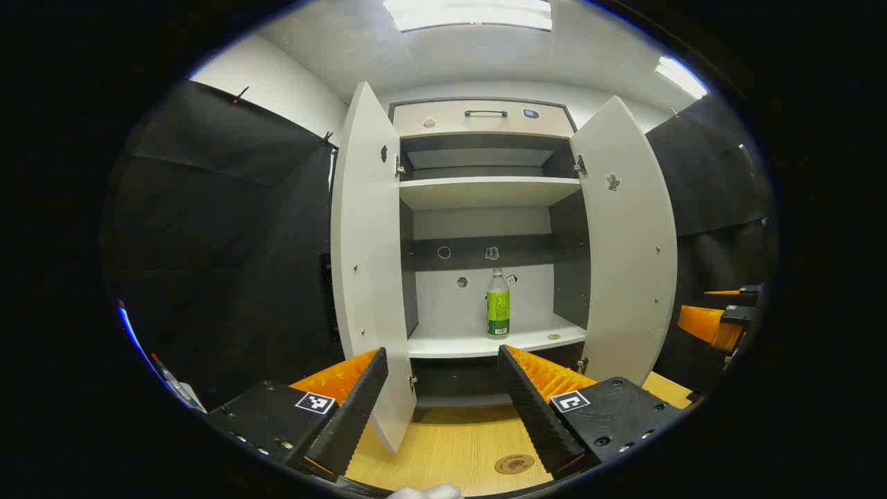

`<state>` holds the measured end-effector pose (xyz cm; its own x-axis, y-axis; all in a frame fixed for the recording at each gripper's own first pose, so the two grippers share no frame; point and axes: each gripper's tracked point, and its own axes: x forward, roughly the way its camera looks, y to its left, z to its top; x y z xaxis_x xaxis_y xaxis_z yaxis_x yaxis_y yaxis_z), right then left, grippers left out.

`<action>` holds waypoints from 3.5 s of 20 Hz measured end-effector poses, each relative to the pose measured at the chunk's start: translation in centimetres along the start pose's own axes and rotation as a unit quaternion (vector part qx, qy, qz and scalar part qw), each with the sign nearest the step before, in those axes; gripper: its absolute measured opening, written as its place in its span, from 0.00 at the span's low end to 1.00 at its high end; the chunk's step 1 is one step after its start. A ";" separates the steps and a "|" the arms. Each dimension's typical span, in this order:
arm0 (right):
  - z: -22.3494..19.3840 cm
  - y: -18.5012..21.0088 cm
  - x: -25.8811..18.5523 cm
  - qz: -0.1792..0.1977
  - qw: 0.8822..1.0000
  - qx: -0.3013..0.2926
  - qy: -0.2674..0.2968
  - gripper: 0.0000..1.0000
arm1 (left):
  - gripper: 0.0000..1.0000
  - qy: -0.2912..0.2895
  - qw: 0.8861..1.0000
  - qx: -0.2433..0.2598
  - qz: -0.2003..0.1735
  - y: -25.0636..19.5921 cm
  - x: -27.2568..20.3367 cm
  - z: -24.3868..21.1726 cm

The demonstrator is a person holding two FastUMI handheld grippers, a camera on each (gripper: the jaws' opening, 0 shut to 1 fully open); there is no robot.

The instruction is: Grasp the bottle in the cabinet with the left hand and place it on the coaster, then close the right door with the right hand and the left door with the left hand.

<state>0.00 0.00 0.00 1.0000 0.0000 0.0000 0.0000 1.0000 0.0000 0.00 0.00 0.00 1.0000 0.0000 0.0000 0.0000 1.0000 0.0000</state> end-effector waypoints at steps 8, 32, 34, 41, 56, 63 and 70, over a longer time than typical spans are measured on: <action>0.5 0.5 1.5 0.011 1.000 0.003 0.000 0.82 | 0.96 0.011 1.000 -0.007 0.010 0.3 1.4 -0.4; 2.8 1.2 2.8 -0.005 1.000 -0.020 0.008 0.82 | 0.96 -0.069 0.996 -0.007 -0.052 -7.8 24.9 5.9; 2.9 1.4 2.9 -0.009 1.000 -0.024 0.012 0.82 | 0.96 -0.076 0.996 -0.013 -0.052 -9.2 28.3 6.0; 1.6 2.4 3.3 -0.011 0.999 -0.034 0.041 0.82 | 0.96 -0.034 0.998 -0.022 -0.037 -12.2 38.6 0.8; 1.3 1.2 3.3 -0.029 0.997 -0.048 0.044 0.82 | 0.74 -0.003 0.999 -0.002 -0.049 -12.5 41.7 -3.1; 0.3 0.6 2.8 -0.021 0.998 -0.027 0.049 0.82 | 0.77 -0.047 0.995 -0.004 -0.084 -12.1 30.7 -0.2; -2.1 0.0 1.1 -0.010 0.997 -0.014 0.071 0.82 | 0.73 -0.036 0.993 -0.005 -0.110 -12.2 19.1 -3.3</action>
<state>1.13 -0.02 -2.11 0.9897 -0.0210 -0.1414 0.0171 0.9995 -0.0283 19.07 -12.23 -3.32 0.9730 -0.2191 0.0723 0.2198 0.9755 -0.0019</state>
